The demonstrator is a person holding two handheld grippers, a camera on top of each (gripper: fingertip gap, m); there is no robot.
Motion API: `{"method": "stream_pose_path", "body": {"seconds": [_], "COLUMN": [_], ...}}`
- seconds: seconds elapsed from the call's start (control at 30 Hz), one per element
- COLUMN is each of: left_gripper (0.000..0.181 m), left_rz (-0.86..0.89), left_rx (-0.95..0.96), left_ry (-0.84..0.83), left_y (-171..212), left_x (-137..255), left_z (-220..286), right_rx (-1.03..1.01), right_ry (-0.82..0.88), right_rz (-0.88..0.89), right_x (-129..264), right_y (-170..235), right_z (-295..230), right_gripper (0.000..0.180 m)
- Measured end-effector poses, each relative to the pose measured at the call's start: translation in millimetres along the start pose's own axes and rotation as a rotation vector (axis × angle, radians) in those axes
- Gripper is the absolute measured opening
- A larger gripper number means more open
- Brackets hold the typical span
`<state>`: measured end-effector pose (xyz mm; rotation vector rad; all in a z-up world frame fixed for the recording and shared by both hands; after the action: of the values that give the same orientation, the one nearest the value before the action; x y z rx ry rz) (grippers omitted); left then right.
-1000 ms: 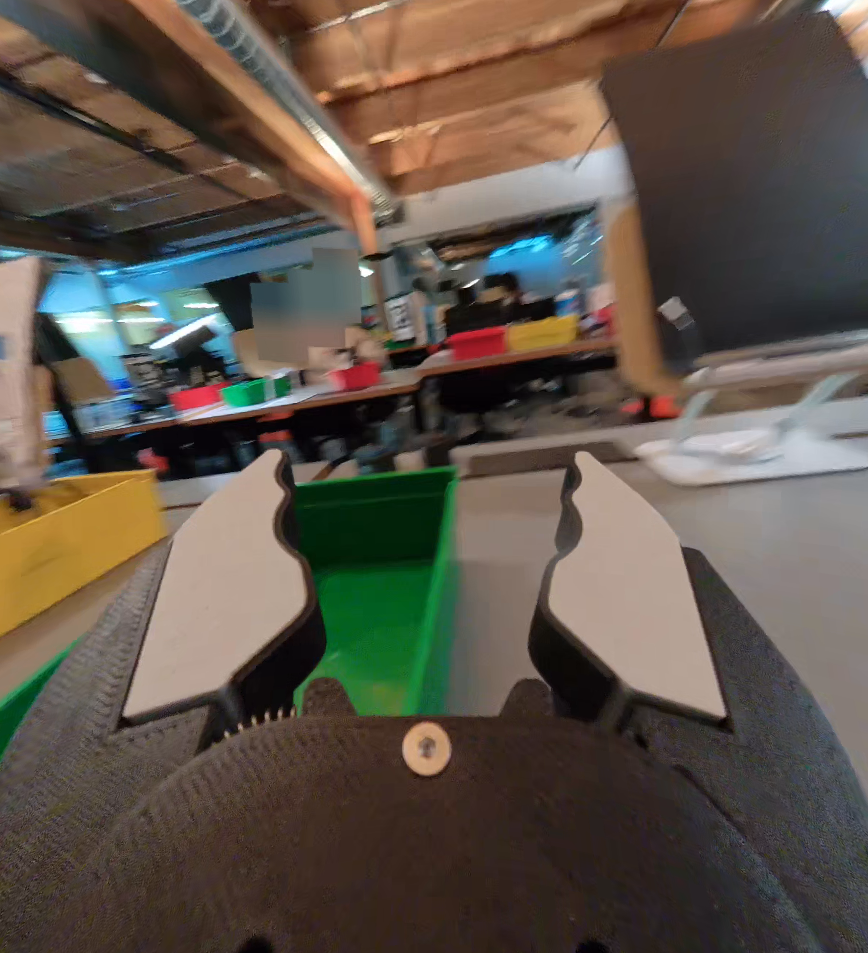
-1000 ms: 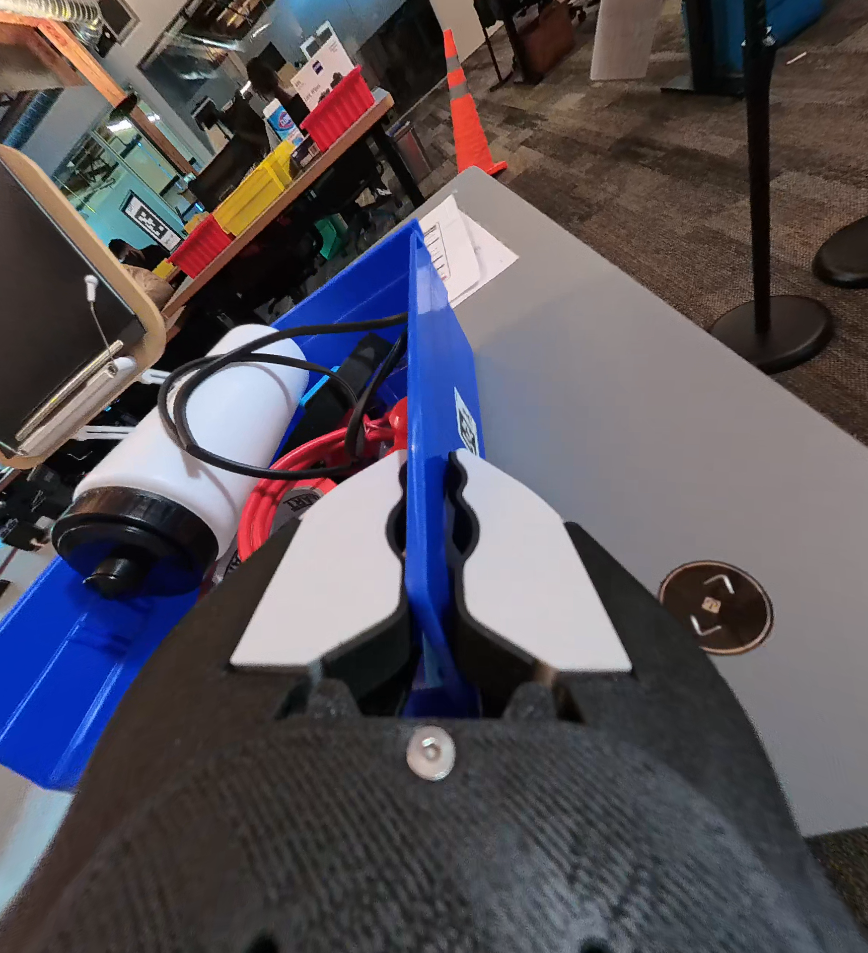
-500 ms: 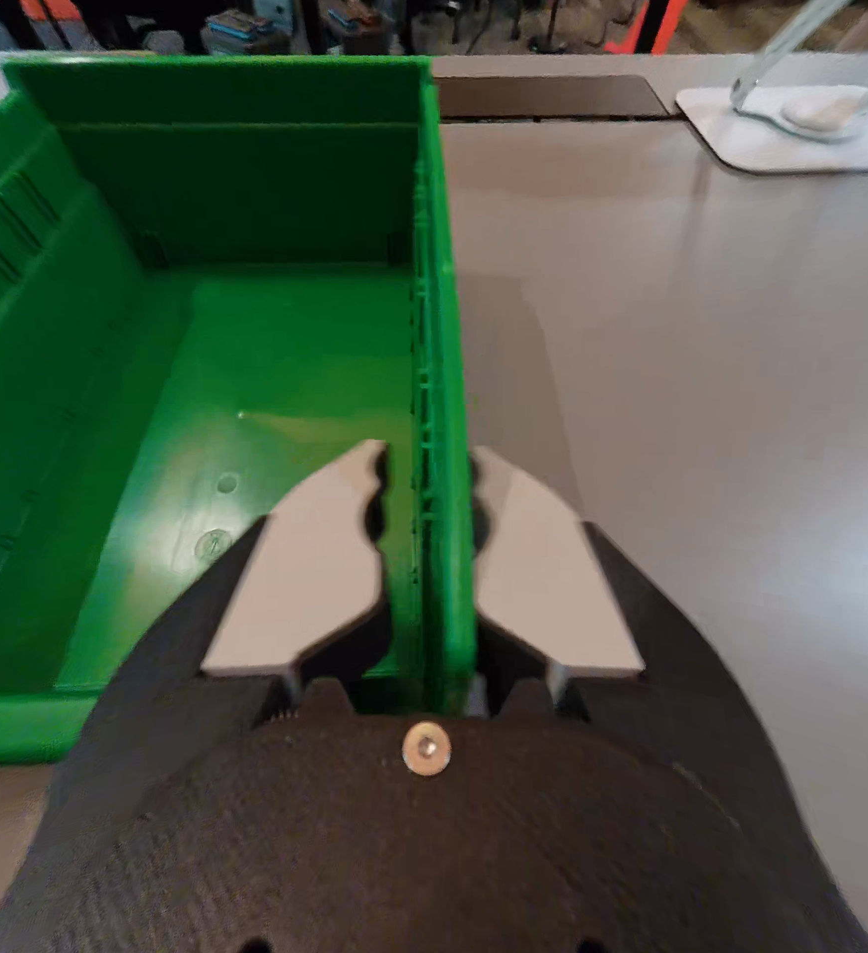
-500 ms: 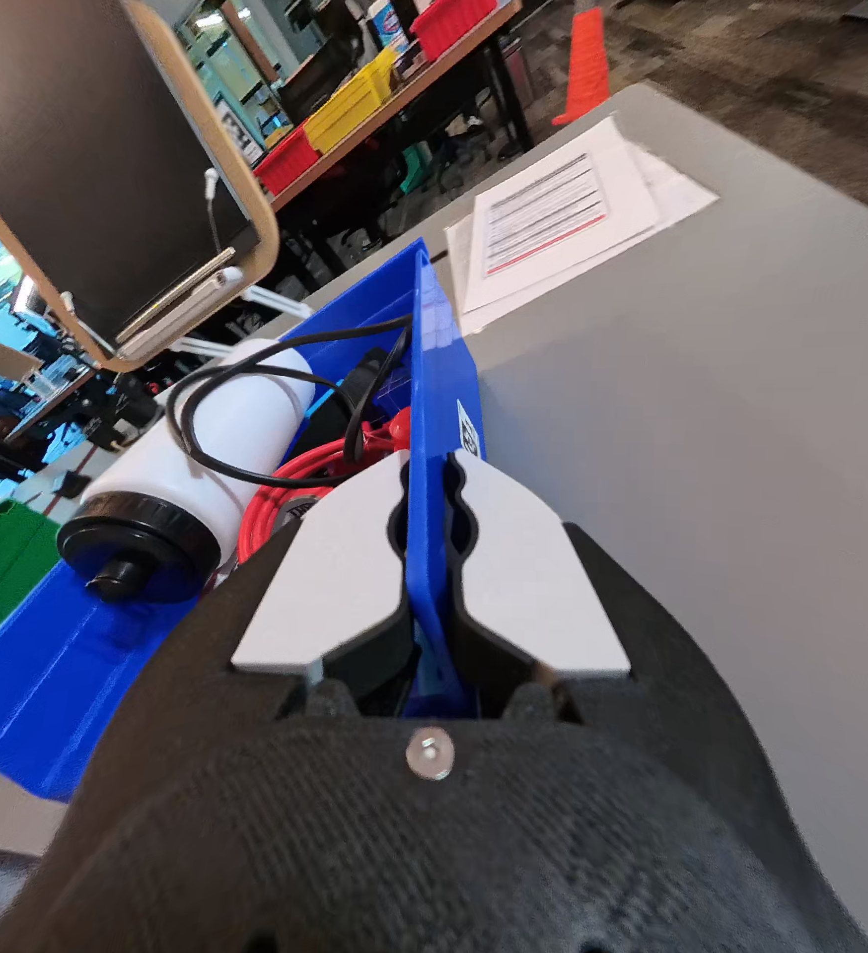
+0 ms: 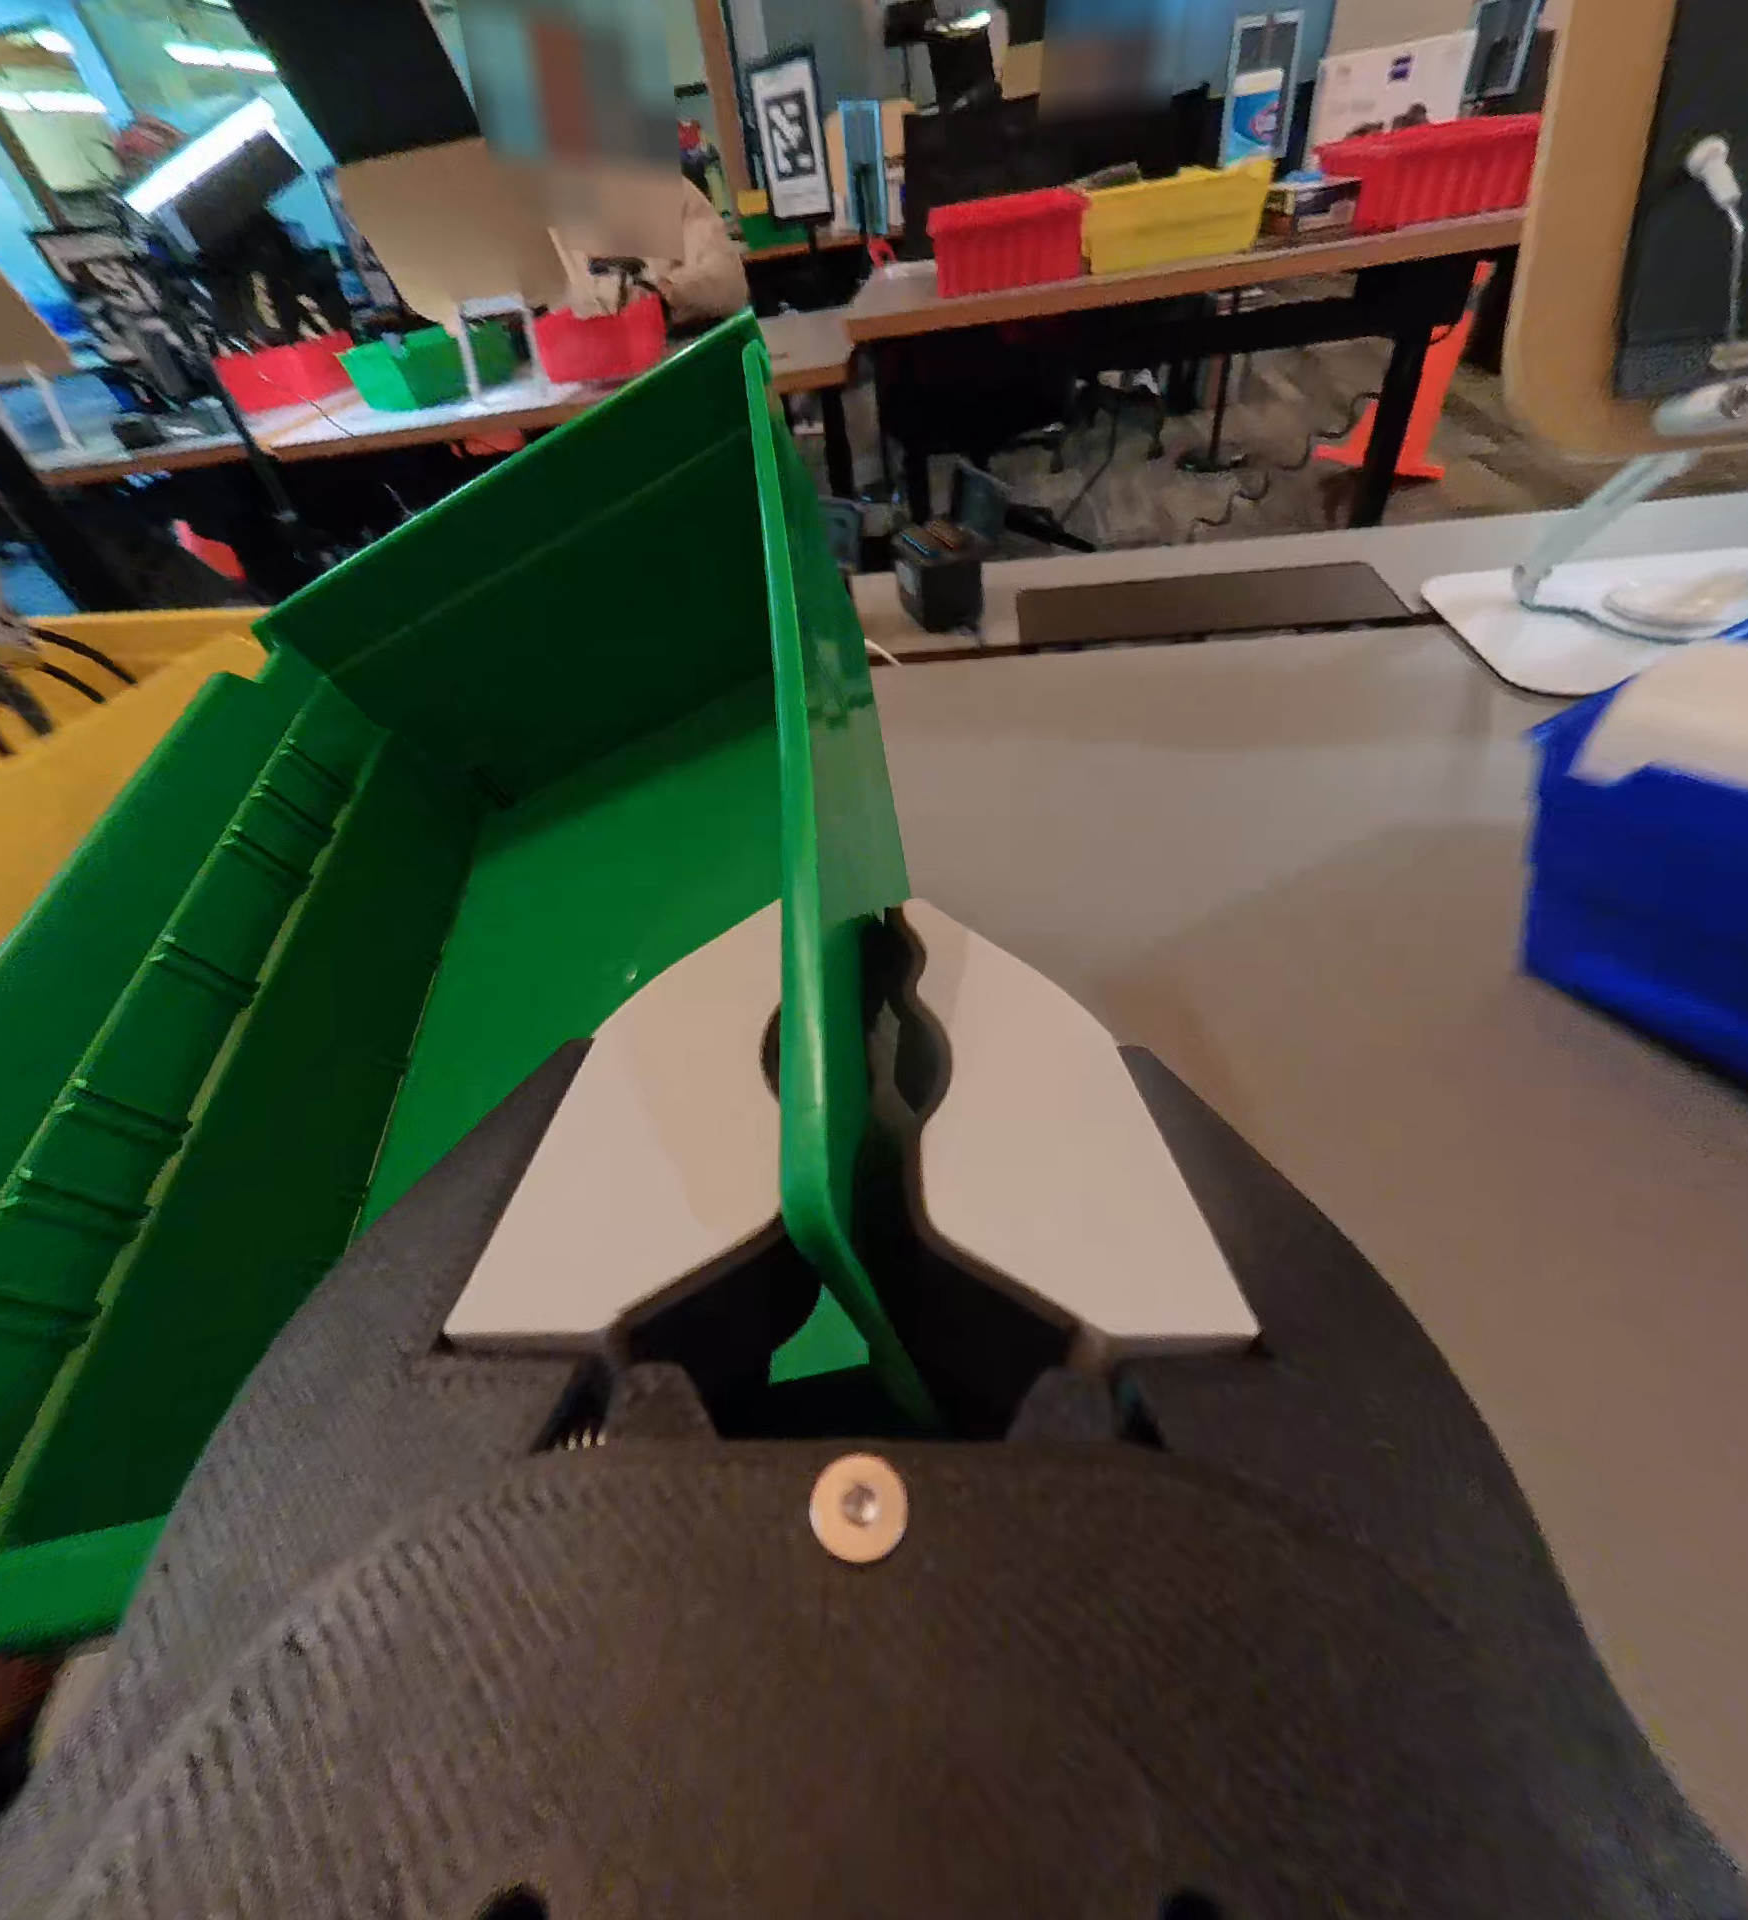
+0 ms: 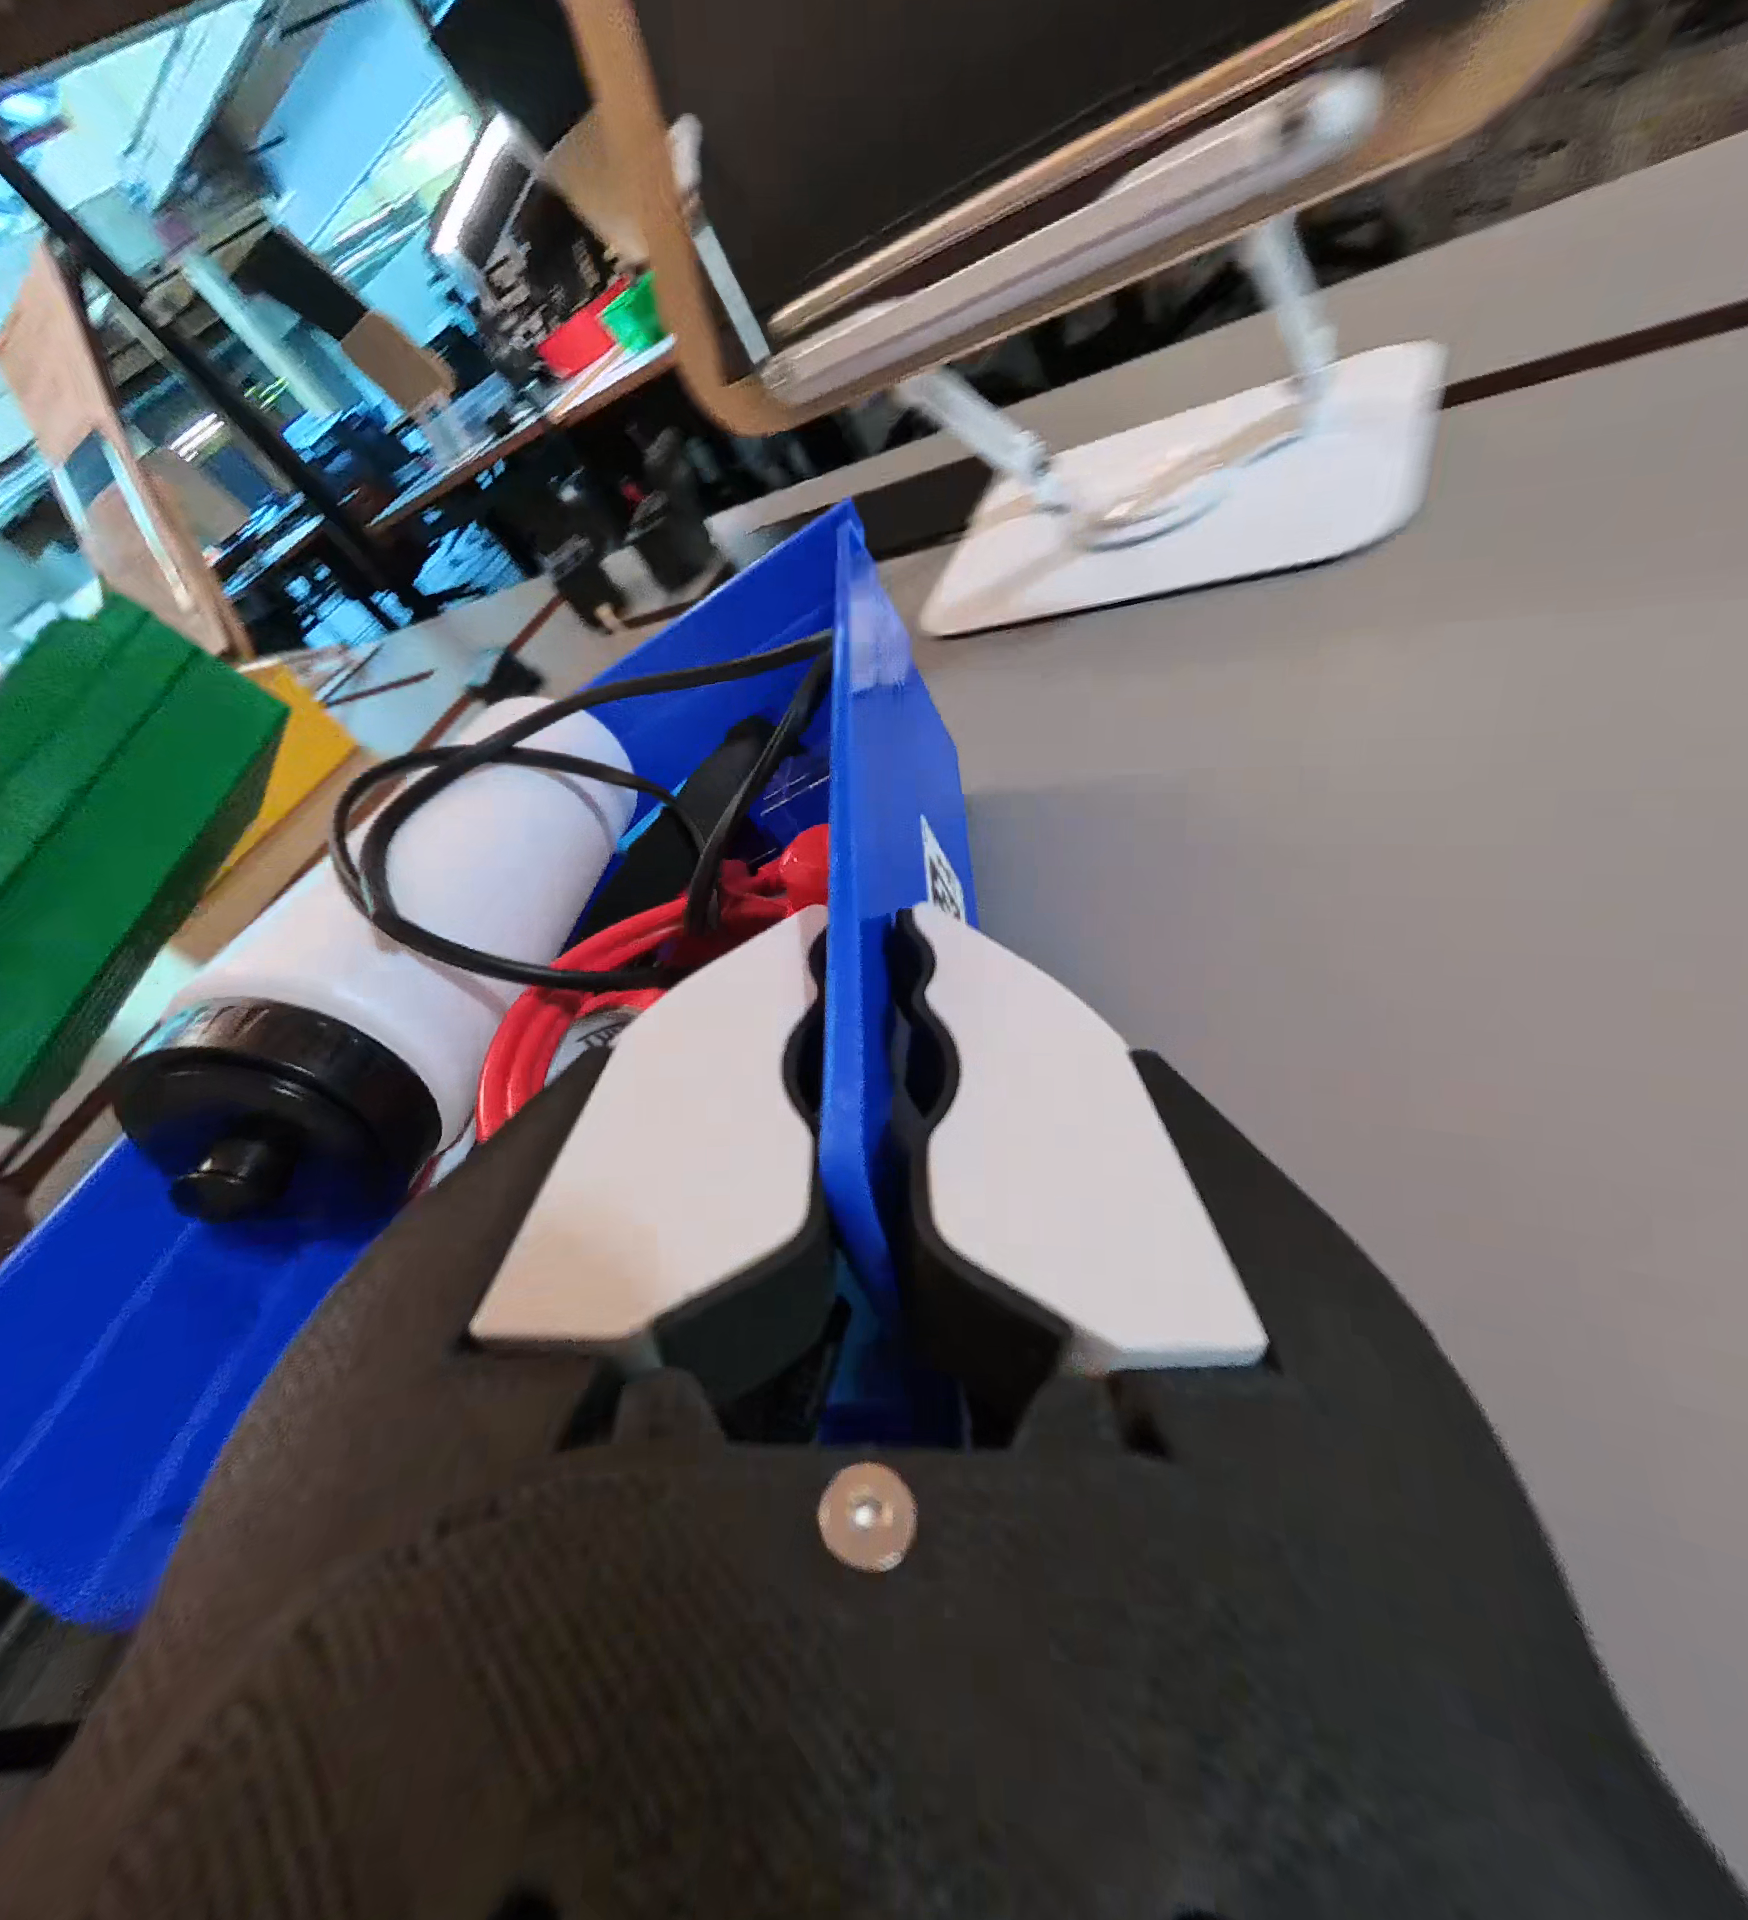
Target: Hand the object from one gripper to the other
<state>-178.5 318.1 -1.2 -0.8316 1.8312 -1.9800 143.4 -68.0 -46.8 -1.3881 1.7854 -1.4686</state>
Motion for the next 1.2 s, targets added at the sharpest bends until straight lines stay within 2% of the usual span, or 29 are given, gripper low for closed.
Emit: {"method": "stream_pose_path", "body": {"seconds": [0.17,0.3,0.4,0.47,0.5,0.57,0.63,0.7,0.73,0.83,1.03,1.13,1.2], "left_gripper": [0.01,0.011,0.011,0.011,0.011,0.01,0.011,0.01,0.01,0.01,0.01,0.01,0.011], "left_rz": [0.102,0.174,0.203,0.218,0.222,0.224,0.222,0.221,0.222,0.236,0.272,0.31,0.299], "left_rx": [-0.023,-0.055,-0.057,-0.045,-0.038,-0.028,-0.024,-0.024,-0.024,-0.02,-0.063,0.017,0.048], "left_ry": [-0.068,-0.08,-0.083,-0.085,-0.085,-0.09,-0.09,-0.079,-0.069,-0.026,0.179,0.428,0.608], "left_y": [-48,-72,-80,-83,-83,-83,-83,-83,-84,-91,-111,-120,-117], "left_x": [27,51,62,67,68,70,71,71,72,74,79,87,92], "left_z": [-32,-45,-53,-58,-61,-64,-65,-62,-59,-45,27,92,143], "right_rx": [-0.058,-0.002,-0.024,-0.096,-0.145,-0.211,-0.226,-0.158,-0.13,-0.073,0.195,0.348,0.447], "right_ry": [-0.087,-0.023,0.001,-0.03,-0.074,-0.195,-0.31,-0.464,-0.524,-0.551,-0.547,-0.487,-0.389], "right_rz": [-0.061,-0.026,-0.004,-0.076,-0.092,-0.146,-0.209,-0.262,-0.237,-0.123,0.006,0.027,0.015], "right_x": [-111,-178,-210,-226,-231,-236,-234,-222,-214,-186,-104,-53,-19], "right_y": [14,30,49,66,70,76,81,83,79,55,14,11,15], "right_z": [-91,-170,-223,-254,-268,-298,-325,-348,-354,-344,-274,-215,-166], "right_gripper": [0.01,0.011,0.014,0.019,0.016,0.025,0.025,0.025,0.025,0.028,0.044,0.048,0.051]}}
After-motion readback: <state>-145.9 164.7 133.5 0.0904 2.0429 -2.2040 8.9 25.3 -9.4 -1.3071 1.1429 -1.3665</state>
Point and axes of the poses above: each gripper's, where its closed fingertips meet, x back along the fingers, y out of its underside, z = x × y across the jaws, the point moved 5 cm from there along x, back along the fingers, and after that the axes turned 8 degrees about x, right-handed, at the moved point
